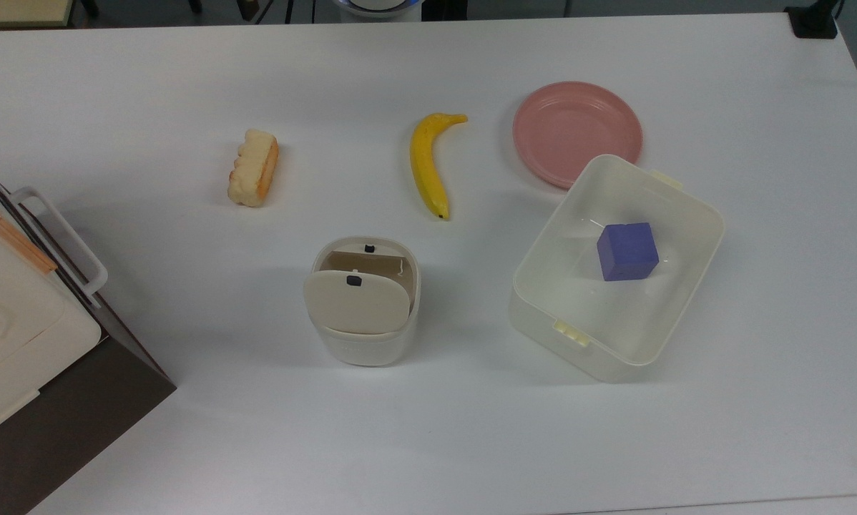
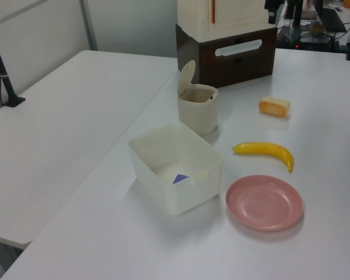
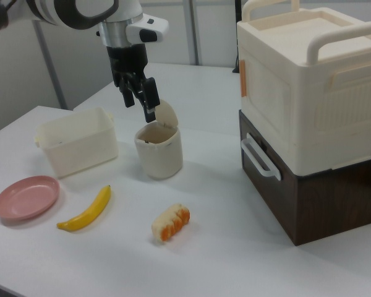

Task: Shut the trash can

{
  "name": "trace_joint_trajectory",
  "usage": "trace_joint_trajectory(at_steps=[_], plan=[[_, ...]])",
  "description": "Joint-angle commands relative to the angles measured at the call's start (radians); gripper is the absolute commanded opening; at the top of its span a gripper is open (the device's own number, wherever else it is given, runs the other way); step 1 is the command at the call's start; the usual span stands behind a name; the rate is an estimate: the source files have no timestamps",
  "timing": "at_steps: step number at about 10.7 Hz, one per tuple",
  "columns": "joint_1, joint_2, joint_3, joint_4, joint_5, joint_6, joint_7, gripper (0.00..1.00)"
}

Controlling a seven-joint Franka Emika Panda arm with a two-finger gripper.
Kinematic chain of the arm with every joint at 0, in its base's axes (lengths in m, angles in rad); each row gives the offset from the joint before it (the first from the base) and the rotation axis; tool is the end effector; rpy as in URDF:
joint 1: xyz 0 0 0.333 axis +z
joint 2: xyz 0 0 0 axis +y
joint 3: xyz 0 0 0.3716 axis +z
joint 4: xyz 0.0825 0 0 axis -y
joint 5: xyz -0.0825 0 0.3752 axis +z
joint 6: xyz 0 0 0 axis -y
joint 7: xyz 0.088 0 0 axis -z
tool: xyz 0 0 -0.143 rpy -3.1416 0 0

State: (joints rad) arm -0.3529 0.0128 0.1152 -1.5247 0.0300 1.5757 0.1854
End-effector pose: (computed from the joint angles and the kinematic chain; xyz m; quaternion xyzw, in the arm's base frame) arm 0.5382 -0.1265 0.6590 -0.9774 0.2097 -0.0195 0.0152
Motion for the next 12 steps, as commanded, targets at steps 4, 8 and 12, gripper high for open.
trace_joint_trajectory(at_steps=[4, 8, 12], plan=[[0.072, -0.022, -0.053, -0.02, 0.016, 0.029, -0.004, 1.0], [0.245, -0.03, -0.216, -0.015, 0.013, 0.027, -0.004, 1.0], [0.245, -0.028, -0.216, -0.014, 0.013, 0.029, -0.006, 1.0]])
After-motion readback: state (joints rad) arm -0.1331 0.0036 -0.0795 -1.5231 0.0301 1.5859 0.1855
